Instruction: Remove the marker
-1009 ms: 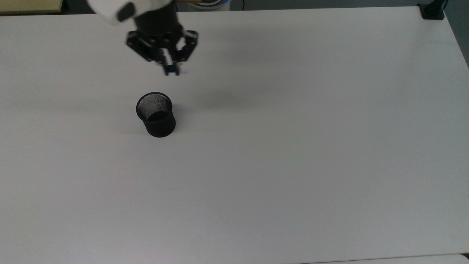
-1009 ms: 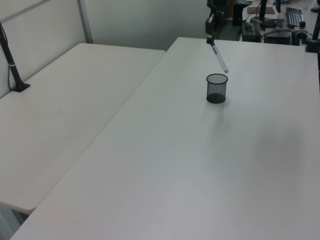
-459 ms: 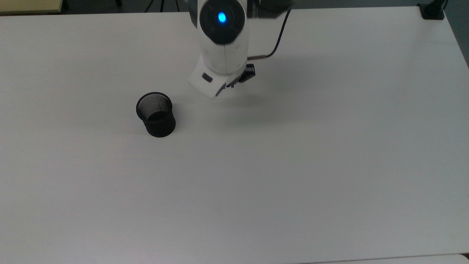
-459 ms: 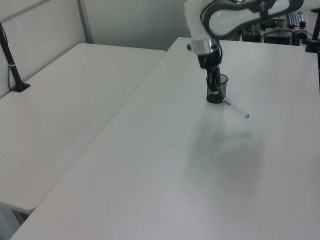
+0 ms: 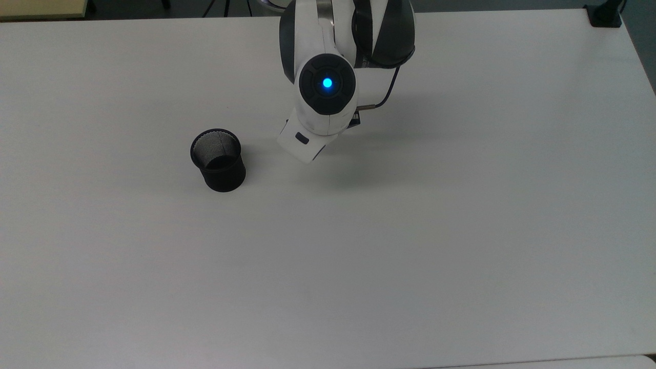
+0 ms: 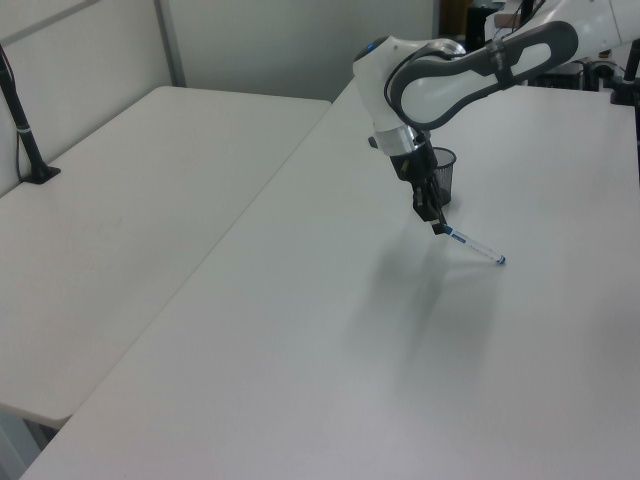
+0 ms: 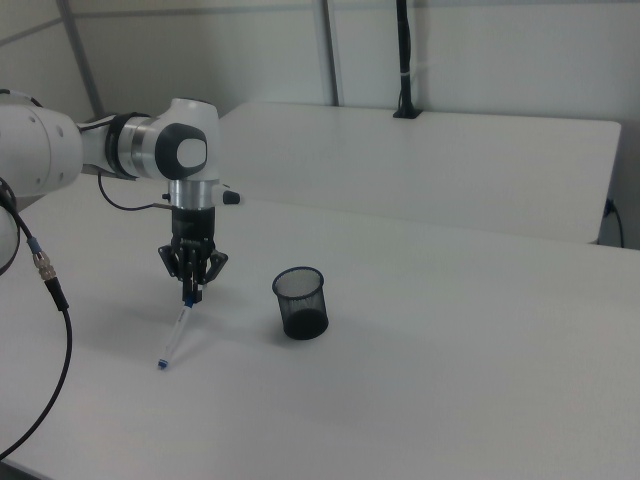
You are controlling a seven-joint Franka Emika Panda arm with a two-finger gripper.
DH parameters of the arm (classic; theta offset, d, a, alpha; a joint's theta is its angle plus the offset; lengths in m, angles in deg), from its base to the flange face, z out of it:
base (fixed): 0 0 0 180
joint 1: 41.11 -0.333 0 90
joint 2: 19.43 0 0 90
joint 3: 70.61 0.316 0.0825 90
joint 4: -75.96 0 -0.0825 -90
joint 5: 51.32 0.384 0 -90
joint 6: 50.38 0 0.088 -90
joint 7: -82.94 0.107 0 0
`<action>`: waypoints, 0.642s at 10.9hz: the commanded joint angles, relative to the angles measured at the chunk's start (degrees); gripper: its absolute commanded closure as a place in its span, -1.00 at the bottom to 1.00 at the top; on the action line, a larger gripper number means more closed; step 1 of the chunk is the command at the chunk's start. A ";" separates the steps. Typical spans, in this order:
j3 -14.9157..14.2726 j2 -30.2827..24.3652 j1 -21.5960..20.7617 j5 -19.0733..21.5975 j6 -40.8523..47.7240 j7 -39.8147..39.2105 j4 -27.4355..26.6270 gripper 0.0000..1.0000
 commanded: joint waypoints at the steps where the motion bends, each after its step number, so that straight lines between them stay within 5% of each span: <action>1: -0.65 -0.24 -0.36 0.93 -4.04 0.87 -1.93 0.20; 2: -0.74 -0.15 -0.27 0.67 -4.40 0.87 -1.93 -0.20; 4: -0.74 -0.50 0.08 0.58 -4.31 1.04 -1.67 -0.57; 5: -0.74 -1.46 0.17 0.40 -4.31 3.05 -1.58 -0.93; 7: -0.74 -6.37 2.87 -0.12 -4.49 5.35 -1.23 -1.00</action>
